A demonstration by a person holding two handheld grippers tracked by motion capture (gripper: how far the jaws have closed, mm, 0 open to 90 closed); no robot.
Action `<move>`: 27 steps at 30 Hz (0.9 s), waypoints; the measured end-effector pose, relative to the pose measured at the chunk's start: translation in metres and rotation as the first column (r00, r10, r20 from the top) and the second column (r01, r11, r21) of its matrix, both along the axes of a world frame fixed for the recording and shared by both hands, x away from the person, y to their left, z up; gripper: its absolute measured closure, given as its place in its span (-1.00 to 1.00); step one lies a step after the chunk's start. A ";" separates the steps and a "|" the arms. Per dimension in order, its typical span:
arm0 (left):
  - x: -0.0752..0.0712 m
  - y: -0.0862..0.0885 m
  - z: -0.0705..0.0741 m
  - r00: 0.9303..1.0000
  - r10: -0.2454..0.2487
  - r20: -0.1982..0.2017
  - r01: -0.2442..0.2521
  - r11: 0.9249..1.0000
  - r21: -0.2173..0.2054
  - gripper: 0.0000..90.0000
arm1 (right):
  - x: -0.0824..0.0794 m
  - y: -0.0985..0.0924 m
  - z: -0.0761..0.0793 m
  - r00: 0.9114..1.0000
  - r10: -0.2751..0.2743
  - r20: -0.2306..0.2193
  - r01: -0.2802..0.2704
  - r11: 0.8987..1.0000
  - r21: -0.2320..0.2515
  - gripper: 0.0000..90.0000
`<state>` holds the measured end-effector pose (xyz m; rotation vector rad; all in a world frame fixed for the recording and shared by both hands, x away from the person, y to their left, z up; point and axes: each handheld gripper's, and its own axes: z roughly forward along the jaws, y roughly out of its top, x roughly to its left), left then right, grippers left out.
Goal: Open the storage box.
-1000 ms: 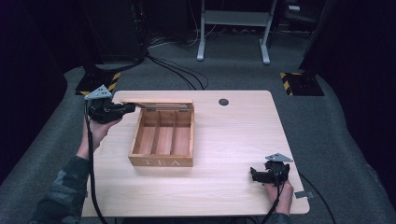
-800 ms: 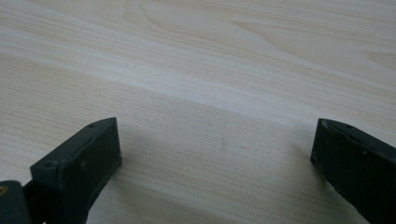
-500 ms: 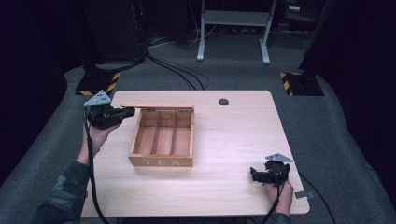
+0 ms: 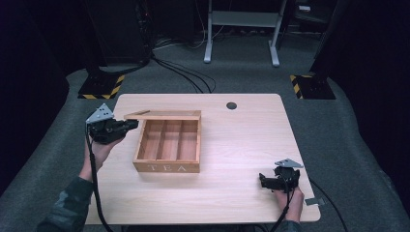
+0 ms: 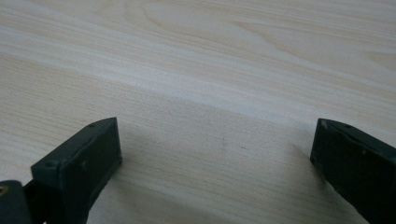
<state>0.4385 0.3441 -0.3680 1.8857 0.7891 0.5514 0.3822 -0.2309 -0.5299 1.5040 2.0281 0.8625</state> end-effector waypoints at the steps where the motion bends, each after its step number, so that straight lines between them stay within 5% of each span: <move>1: 0.000 0.000 0.000 1.000 0.000 0.000 0.000 1.000 0.000 0.83 | 0.000 0.000 0.000 1.000 0.000 0.000 0.000 1.000 0.000 -0.97; 27: -0.031 -0.001 -0.045 1.000 0.005 0.027 -0.005 1.000 0.000 0.83 | 0.000 0.000 0.000 1.000 0.000 0.000 0.000 1.000 -0.001 -0.97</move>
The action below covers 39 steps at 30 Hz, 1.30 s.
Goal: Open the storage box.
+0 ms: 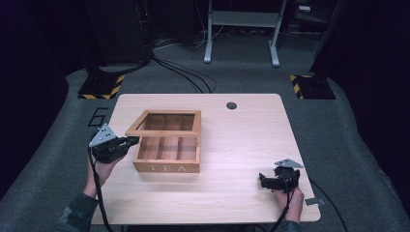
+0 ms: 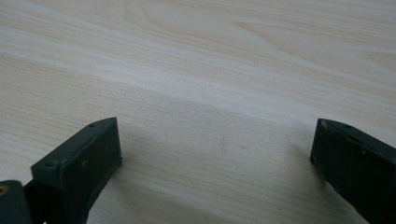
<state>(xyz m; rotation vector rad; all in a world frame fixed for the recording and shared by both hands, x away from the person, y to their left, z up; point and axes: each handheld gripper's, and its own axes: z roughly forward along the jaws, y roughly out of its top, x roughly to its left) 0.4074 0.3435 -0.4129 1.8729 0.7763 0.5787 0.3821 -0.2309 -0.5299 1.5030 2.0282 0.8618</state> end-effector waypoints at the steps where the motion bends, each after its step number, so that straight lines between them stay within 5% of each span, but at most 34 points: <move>1: 0.000 0.000 0.000 1.000 0.000 0.000 0.000 1.000 0.000 0.83 | 0.000 0.000 0.000 1.000 0.000 0.000 0.000 1.000 0.000 -0.97; 18: -0.012 -0.002 -0.030 1.000 0.000 -0.018 0.000 1.000 0.009 0.82 | 0.000 0.000 0.000 1.000 0.001 0.001 -0.001 1.000 0.000 -0.97; 28: -0.013 -0.001 -0.060 0.996 0.008 -0.090 -0.009 1.000 -0.004 0.80 | 0.000 0.000 0.000 1.000 0.001 0.001 -0.001 1.000 0.000 -0.97; 39: -0.014 -0.001 -0.062 0.993 0.006 -0.115 -0.008 1.000 -0.012 0.74 | 0.000 0.000 0.000 1.000 0.002 0.001 -0.002 1.000 0.000 -0.97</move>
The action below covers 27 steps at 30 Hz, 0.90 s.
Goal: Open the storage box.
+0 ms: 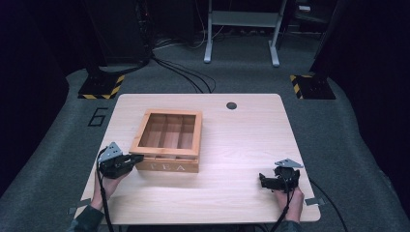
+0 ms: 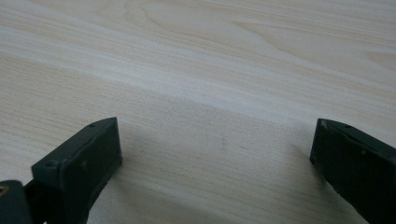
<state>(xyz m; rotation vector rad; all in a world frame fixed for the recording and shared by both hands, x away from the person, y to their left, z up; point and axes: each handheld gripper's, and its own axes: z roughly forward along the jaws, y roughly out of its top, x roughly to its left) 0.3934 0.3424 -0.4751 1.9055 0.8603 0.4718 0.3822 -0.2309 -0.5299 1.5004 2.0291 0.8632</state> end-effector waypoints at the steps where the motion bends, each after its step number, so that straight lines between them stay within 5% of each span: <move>1: -0.001 0.000 0.001 1.000 0.000 -0.001 0.000 1.000 0.003 0.74 | 0.000 0.000 0.000 1.000 0.000 0.000 0.000 1.000 0.000 -0.97; 13: -0.010 -0.002 0.007 0.999 0.000 -0.042 0.002 0.999 0.049 0.49 | 0.000 0.000 0.000 1.000 0.000 0.000 0.000 1.000 -0.001 -0.97; 18: -0.017 -0.008 0.007 0.997 0.008 -0.076 0.000 0.995 0.104 0.10 | 0.000 0.000 0.000 1.000 0.000 0.000 0.000 1.000 0.000 -0.97; 21: -0.026 -0.008 -0.009 0.995 0.028 -0.097 -0.015 0.991 0.135 -0.17 | 0.000 0.000 0.000 1.000 0.000 0.000 0.000 1.000 0.000 -0.97; 27: -0.038 0.006 -0.036 0.984 0.082 -0.160 -0.064 0.991 0.117 -0.54 | -0.001 0.000 0.000 1.000 -0.001 -0.002 0.001 1.000 0.000 -0.97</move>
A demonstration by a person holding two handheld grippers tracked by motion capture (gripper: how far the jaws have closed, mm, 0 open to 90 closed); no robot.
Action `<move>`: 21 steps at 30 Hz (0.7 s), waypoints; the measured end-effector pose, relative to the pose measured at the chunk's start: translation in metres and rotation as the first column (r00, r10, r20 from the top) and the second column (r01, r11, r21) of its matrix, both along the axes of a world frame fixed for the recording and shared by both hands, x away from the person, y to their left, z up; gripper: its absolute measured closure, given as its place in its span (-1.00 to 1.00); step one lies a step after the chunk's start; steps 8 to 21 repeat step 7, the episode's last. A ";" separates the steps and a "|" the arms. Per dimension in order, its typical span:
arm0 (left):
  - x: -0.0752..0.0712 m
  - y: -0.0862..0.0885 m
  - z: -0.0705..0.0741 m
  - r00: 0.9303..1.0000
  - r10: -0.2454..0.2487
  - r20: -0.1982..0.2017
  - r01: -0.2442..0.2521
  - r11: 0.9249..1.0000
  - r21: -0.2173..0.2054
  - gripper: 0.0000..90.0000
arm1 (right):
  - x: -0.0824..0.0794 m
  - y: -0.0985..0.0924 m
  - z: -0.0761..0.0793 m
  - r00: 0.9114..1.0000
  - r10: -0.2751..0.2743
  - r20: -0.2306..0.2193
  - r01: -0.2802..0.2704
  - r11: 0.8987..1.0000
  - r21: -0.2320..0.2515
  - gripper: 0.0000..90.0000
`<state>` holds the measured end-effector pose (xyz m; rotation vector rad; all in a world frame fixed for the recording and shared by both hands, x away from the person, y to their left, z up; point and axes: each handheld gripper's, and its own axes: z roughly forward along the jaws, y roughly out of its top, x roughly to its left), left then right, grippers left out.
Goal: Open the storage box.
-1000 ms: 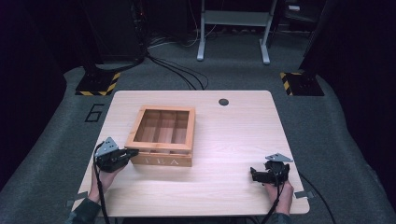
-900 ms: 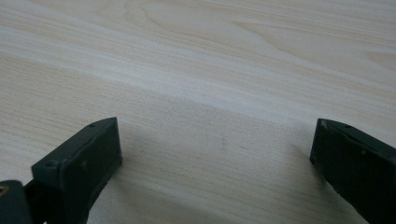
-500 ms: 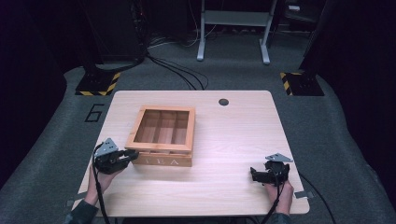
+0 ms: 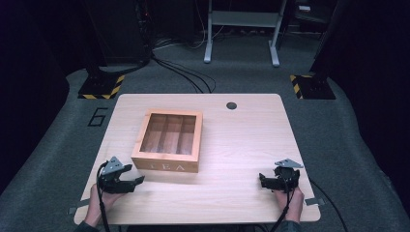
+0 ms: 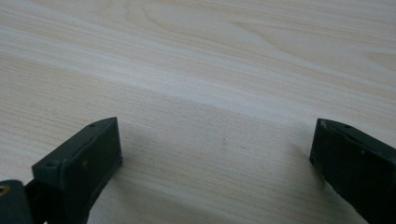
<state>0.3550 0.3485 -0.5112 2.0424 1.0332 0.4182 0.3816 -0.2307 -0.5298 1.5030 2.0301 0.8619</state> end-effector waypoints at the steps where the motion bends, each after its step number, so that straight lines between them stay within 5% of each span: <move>1: -0.002 0.002 -0.006 1.000 0.011 -0.011 -0.011 1.000 0.013 -0.61 | 0.000 0.000 0.000 1.000 0.000 0.000 0.000 1.000 0.000 -0.97; 3: -0.006 0.006 -0.016 0.999 0.035 -0.036 -0.034 0.999 0.036 -0.68 | 0.000 0.000 0.000 1.000 0.000 0.000 0.000 1.000 0.000 -0.97; 6: -0.011 0.012 -0.019 0.998 0.058 -0.014 -0.057 0.997 0.057 -0.71 | 0.000 0.000 0.000 1.000 0.000 0.000 0.000 1.000 0.000 -0.97; 21: -0.011 0.013 -0.019 0.998 0.059 -0.019 -0.058 0.997 0.055 -0.75 | 0.000 0.000 0.000 1.000 -0.004 0.000 0.004 1.000 0.001 -0.97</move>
